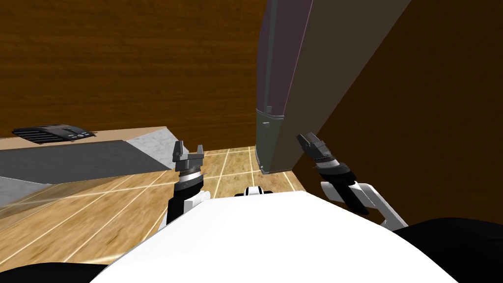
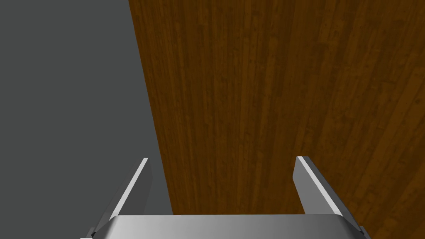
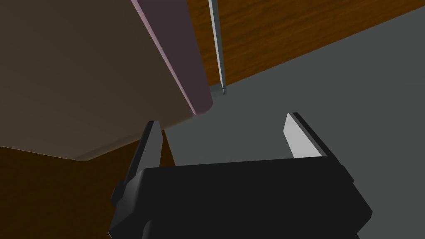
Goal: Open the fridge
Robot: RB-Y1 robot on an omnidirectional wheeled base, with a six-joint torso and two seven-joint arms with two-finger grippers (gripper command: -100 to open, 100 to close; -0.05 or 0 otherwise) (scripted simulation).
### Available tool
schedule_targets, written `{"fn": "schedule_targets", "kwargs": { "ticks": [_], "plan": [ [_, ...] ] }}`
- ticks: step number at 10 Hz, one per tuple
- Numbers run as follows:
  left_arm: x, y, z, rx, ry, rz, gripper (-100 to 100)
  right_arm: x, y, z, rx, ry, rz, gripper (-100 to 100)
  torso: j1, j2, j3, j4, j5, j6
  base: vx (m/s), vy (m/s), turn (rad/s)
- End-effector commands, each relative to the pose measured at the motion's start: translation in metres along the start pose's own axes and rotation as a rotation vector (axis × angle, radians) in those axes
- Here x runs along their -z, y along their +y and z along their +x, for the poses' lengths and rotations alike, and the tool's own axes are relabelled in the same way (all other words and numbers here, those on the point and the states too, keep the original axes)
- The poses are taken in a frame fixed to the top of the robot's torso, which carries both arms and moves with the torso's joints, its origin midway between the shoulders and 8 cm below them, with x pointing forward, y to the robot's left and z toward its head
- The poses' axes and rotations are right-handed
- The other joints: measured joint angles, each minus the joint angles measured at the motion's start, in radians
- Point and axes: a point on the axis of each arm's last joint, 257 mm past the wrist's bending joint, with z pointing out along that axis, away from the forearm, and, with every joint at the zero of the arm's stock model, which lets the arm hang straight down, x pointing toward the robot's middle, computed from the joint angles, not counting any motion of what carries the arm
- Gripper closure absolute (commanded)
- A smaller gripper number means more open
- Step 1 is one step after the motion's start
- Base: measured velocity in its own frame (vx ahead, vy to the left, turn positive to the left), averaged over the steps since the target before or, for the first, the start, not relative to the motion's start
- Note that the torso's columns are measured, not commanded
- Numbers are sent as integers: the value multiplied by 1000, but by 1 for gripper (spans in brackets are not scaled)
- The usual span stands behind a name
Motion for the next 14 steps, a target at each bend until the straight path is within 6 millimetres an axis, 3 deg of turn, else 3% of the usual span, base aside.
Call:
{"fn": "schedule_targets", "kwargs": {
  "ticks": [1, 14],
  "plan": [
    [0, 0, 0, 0, 0, 0, 0, -1, 0, -5, 155, 28, -24, -100, -1, 1, 0, 0, 0, 0, 127, 56, -32],
    [0, 0, 0, 0, 0, 0, 0, -13, -19, -33, 1128, 174, -190, -100, 2, -5, -3, -2, 1, 0, 166, 77, -51]
  ]
}}
